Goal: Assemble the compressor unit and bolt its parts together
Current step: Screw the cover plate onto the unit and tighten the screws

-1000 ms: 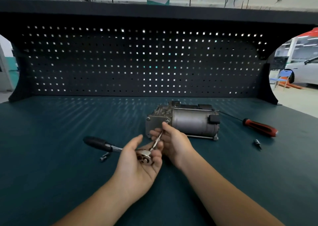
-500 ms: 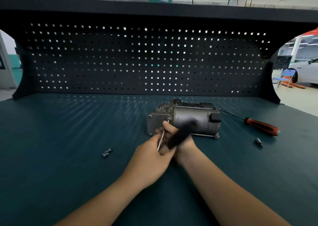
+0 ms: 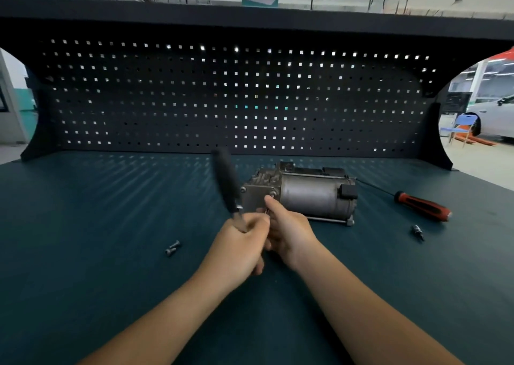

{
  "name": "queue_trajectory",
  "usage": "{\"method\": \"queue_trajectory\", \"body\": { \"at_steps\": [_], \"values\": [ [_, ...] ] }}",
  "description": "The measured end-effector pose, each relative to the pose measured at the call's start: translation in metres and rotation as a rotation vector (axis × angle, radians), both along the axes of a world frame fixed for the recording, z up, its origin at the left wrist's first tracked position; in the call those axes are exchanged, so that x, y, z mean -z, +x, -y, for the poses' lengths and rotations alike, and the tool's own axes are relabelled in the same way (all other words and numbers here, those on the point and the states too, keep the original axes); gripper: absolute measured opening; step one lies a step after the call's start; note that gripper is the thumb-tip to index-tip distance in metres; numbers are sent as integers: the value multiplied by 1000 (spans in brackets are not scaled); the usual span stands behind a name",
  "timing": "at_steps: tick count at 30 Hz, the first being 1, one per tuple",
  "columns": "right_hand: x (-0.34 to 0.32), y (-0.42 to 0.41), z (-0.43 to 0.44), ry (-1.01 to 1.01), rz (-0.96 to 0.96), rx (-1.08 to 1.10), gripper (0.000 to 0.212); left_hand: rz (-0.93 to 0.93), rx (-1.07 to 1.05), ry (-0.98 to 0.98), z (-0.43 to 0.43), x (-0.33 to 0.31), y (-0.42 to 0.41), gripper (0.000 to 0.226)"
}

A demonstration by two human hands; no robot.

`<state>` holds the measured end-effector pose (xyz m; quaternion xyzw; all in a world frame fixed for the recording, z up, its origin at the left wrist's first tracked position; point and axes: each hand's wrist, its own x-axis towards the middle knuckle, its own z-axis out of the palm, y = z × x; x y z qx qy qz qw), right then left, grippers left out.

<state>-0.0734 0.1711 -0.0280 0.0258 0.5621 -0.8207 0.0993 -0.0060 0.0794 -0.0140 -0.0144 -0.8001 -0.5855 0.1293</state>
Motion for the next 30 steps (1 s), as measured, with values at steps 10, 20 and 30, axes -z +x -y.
{"method": "queue_trajectory", "body": {
  "at_steps": [10,20,30],
  "values": [
    [-6,0,3,-138,52,-14,23,-122,66,-245,0,10,-1,17],
    [-7,-2,3,-141,73,-145,27,297,139,786,7,-9,3,19],
    [-5,1,1,-71,18,54,22,-293,-125,-734,-1,10,2,39]
  ]
}}
